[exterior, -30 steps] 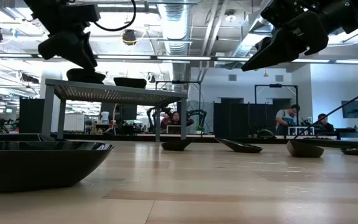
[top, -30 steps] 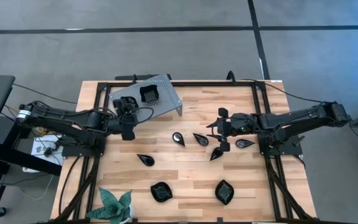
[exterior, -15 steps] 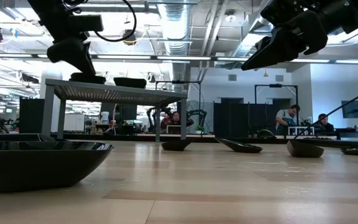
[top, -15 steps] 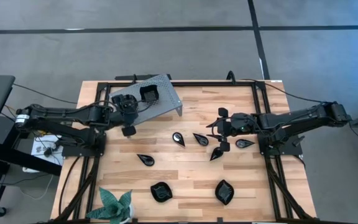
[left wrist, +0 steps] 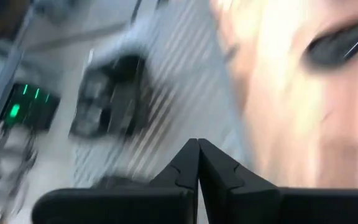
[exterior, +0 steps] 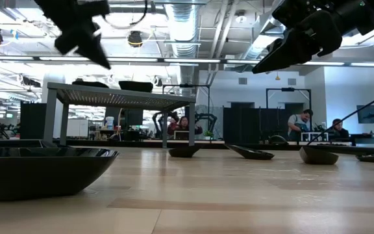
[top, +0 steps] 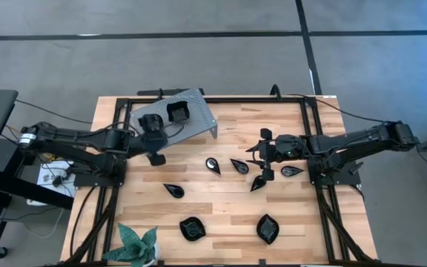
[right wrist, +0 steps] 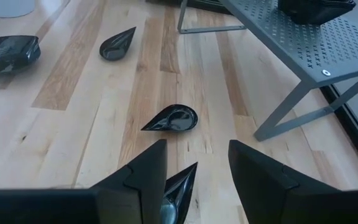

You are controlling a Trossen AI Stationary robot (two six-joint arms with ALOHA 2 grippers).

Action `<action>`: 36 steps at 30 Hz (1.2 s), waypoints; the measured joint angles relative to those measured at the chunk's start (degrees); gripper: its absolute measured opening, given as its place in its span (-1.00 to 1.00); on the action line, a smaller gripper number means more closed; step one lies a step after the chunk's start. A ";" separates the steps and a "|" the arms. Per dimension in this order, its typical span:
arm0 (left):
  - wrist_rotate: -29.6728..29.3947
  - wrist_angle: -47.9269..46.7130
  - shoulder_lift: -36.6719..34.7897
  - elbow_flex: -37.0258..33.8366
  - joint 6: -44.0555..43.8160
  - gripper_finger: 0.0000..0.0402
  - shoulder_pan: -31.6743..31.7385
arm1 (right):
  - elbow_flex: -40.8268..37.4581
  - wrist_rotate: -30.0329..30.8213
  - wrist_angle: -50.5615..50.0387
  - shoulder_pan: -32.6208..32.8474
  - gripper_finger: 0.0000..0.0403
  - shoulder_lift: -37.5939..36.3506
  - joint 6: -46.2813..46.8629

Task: Pick & Place Mini shaped plates
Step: Stack the black leaf-shaped plate on top of the black leaf-shaped plate on the shelf

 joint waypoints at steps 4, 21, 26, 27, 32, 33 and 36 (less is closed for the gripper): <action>2.60 9.16 0.00 0.00 -0.08 -0.97 -6.77 | 0.00 0.00 -0.01 0.00 -0.18 0.00 0.15; 25.62 26.26 15.22 0.00 -13.26 -0.66 -20.42 | 0.04 0.46 3.09 -0.15 -0.18 0.00 14.39; 31.41 32.48 20.71 0.00 -13.23 -0.57 -20.24 | 0.04 1.80 5.39 -1.31 -0.19 0.00 12.61; 33.45 33.08 21.82 0.00 -13.36 -0.57 -20.04 | 0.04 1.79 5.36 -1.56 -0.19 0.00 12.61; 40.62 34.97 28.78 0.00 -16.04 -0.56 -19.04 | 0.04 1.79 5.22 -2.42 -0.19 0.00 12.61; 42.23 35.75 30.26 0.00 -16.61 -0.56 -18.77 | 0.04 1.79 5.17 -2.40 -0.19 0.00 12.61; 46.55 38.41 34.37 0.00 -18.04 -0.56 -18.09 | 0.04 1.79 5.13 -2.40 -0.20 0.00 12.61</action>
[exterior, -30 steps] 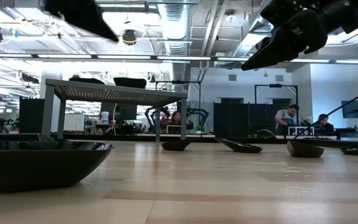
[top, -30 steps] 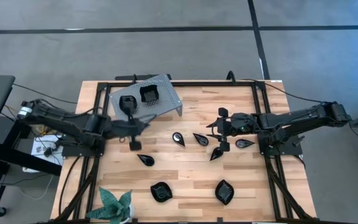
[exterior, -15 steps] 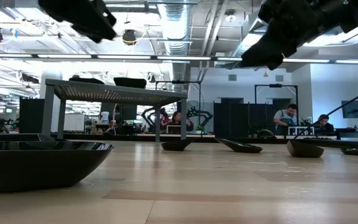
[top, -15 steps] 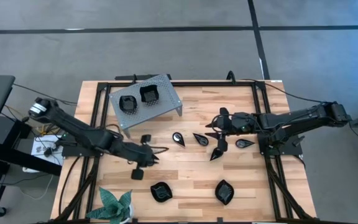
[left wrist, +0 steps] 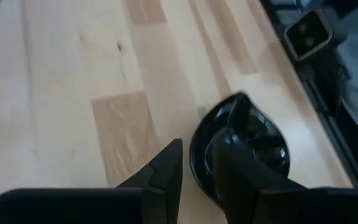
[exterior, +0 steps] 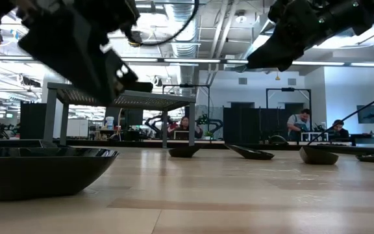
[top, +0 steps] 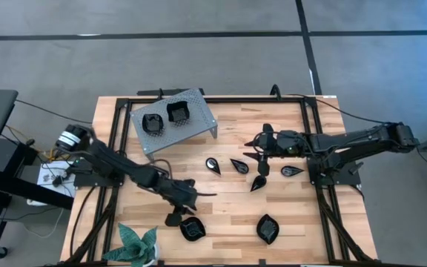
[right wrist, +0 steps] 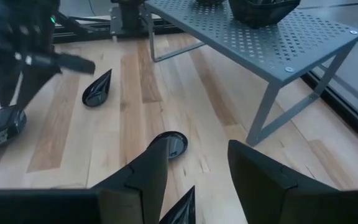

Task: Pick & Place Mini shaped plates
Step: Stack the black leaf-shaped plate on top of the black leaf-shaped plate on the shelf

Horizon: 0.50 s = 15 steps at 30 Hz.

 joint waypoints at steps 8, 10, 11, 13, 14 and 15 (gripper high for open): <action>4.94 2.18 5.40 0.00 -2.61 -0.56 1.11 | 0.00 -0.02 -0.24 0.02 -0.20 0.00 -0.04; 6.78 2.91 6.30 0.00 -2.97 -0.56 1.11 | 0.00 -0.02 -0.27 0.02 -0.21 0.00 -0.09; 6.85 3.05 6.70 0.00 -3.09 -0.56 1.11 | 0.00 -0.02 -0.36 0.01 -0.21 0.00 -0.09; 6.83 3.11 7.35 0.00 -3.24 -0.56 1.14 | 0.00 -0.02 -0.40 0.02 -0.21 0.00 -0.09; 6.84 3.39 7.54 0.00 -3.24 -0.56 1.14 | 0.00 -0.02 -0.42 0.02 -0.21 0.00 -0.09; 6.83 3.59 7.62 0.00 -3.24 -0.56 1.15 | 0.00 -0.02 -0.43 0.02 -0.21 0.00 -0.09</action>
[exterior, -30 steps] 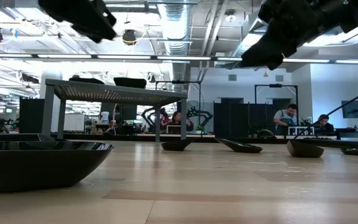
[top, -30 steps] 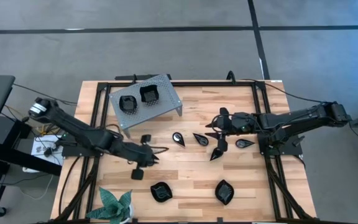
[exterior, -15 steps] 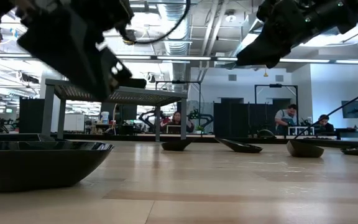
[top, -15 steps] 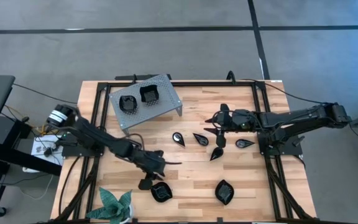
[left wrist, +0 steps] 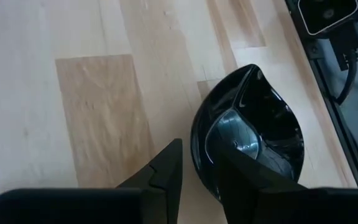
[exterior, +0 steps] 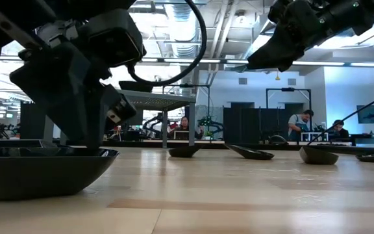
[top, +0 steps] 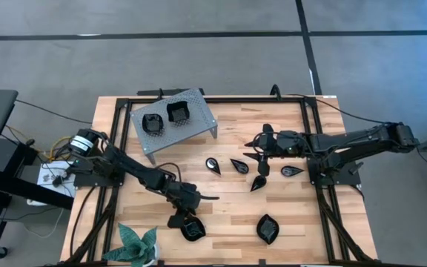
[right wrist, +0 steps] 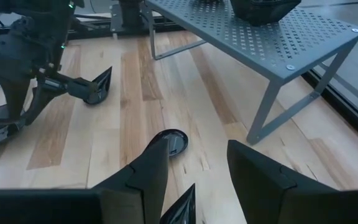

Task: Pick & Place Mini shaped plates
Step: Stack the black leaf-shaped plate on top of the black leaf-shaped plate on the shelf

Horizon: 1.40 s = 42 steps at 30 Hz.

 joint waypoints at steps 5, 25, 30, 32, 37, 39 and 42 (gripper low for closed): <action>0.02 0.18 -0.02 0.00 0.00 -0.56 0.17 | 0.00 0.00 0.01 0.00 -0.21 0.00 -0.04; 0.00 0.94 -0.02 -3.67 -2.87 -0.62 0.07 | 0.00 0.00 0.00 0.02 -0.21 0.00 -0.07; 0.23 1.34 -0.12 -3.65 0.03 -0.93 0.08 | 0.00 0.00 0.00 0.02 -0.21 0.00 -0.04; 0.24 1.27 -1.06 -3.63 0.54 -0.96 0.07 | 0.00 0.00 -0.01 0.02 -0.21 0.00 -0.04; -0.06 0.53 -8.99 -3.60 2.36 -0.96 0.14 | 0.00 0.00 -0.01 0.00 -0.21 0.00 -0.02; -1.96 -1.67 -14.55 -3.50 4.33 -0.97 0.22 | -0.02 0.00 0.01 0.00 -0.21 0.00 -0.02; -8.05 -9.70 -23.66 -3.50 9.29 -0.96 0.66 | -0.02 0.00 0.01 0.00 -0.21 0.00 -0.01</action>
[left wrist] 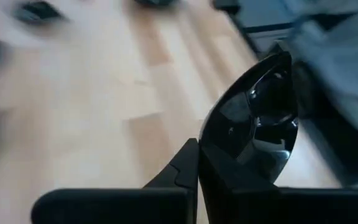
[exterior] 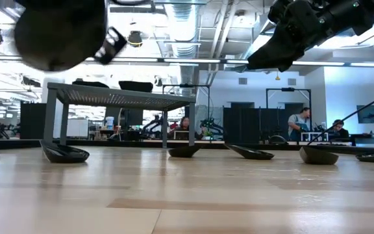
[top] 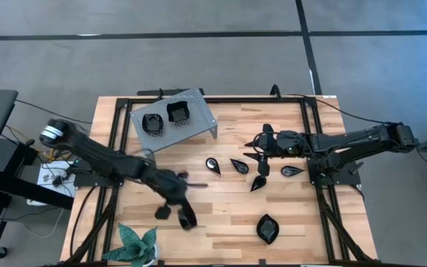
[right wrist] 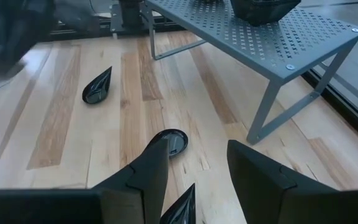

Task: Pick & Place Mini shaped plates
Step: Stack the black leaf-shaped plate on top of the black leaf-shaped plate on the shelf

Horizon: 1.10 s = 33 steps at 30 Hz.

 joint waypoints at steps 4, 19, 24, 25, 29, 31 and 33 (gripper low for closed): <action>-9.57 -12.71 -11.96 0.00 7.36 -0.96 1.53 | 0.00 0.00 0.00 0.00 -0.21 0.00 0.01; -33.12 -31.76 -34.69 7.60 34.92 -0.96 14.67 | -0.02 0.00 0.01 0.00 -0.21 0.00 0.03; -35.51 -40.63 -34.07 10.84 36.49 -0.97 25.52 | -0.02 0.00 0.01 0.04 -0.21 0.00 0.03; -35.51 -41.49 -34.06 10.94 37.38 -0.96 27.75 | -0.02 0.00 0.00 0.04 -0.21 0.00 0.03; -33.47 -41.96 -34.07 11.04 44.31 -0.97 35.65 | -0.02 0.00 0.00 0.04 -0.21 0.00 0.03; -29.60 -42.02 -33.63 11.04 47.16 -0.97 39.14 | -0.02 0.00 0.00 0.02 -0.21 0.00 0.01; -26.73 -42.31 -32.75 11.04 48.29 -0.96 42.49 | -0.02 0.00 0.01 0.04 -0.21 0.00 0.00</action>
